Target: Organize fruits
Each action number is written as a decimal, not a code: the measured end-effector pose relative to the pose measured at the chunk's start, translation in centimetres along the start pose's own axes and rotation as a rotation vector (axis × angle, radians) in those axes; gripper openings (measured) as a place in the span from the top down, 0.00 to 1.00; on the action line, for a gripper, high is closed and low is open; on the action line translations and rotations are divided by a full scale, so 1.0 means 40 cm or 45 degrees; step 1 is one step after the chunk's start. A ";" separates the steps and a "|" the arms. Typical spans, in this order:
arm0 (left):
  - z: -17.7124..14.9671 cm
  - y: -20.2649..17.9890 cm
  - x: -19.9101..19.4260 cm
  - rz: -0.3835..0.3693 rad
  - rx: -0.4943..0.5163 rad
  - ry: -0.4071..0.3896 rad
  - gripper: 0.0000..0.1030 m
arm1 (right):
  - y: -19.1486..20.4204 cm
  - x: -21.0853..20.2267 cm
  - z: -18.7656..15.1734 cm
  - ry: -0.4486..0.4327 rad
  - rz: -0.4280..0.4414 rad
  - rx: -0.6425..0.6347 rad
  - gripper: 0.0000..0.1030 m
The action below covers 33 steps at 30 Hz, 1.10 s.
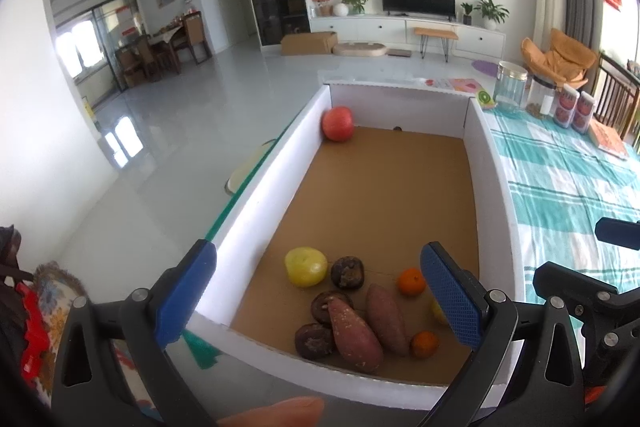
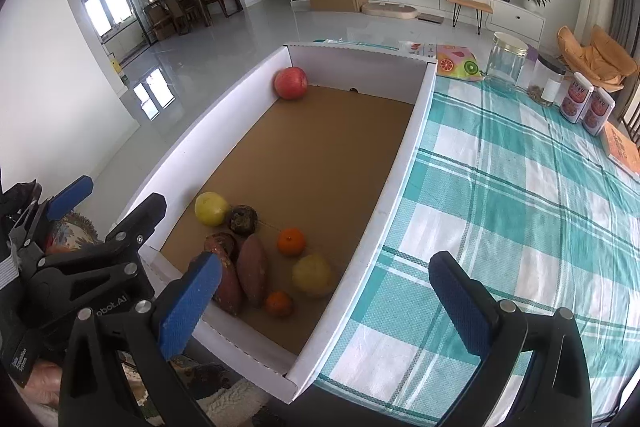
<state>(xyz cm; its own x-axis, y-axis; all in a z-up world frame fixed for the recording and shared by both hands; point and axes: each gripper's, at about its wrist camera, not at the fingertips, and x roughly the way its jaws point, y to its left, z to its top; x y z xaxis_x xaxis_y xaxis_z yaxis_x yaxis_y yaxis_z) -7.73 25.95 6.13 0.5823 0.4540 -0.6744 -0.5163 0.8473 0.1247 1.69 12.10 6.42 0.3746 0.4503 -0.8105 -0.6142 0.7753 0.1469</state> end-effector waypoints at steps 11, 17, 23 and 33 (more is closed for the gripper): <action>0.007 0.023 0.015 -0.022 -0.066 0.072 0.01 | 0.031 0.007 0.018 0.030 0.008 0.001 0.00; 0.013 0.037 -0.012 -0.005 -0.055 0.064 0.01 | 0.047 -0.001 0.024 0.056 0.009 -0.007 0.00; 0.011 0.054 0.005 -0.019 -0.085 0.094 0.01 | 0.055 -0.005 0.024 0.065 -0.029 -0.022 0.00; 0.005 0.054 0.008 -0.026 -0.085 0.097 0.01 | 0.072 -0.011 0.021 0.063 -0.047 -0.055 0.00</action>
<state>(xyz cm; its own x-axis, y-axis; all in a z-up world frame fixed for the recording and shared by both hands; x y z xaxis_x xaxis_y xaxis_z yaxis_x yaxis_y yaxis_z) -8.53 27.96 6.34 0.5447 0.4126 -0.7301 -0.5473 0.8345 0.0633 0.34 14.52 7.69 0.3635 0.3982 -0.8422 -0.6301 0.7709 0.0926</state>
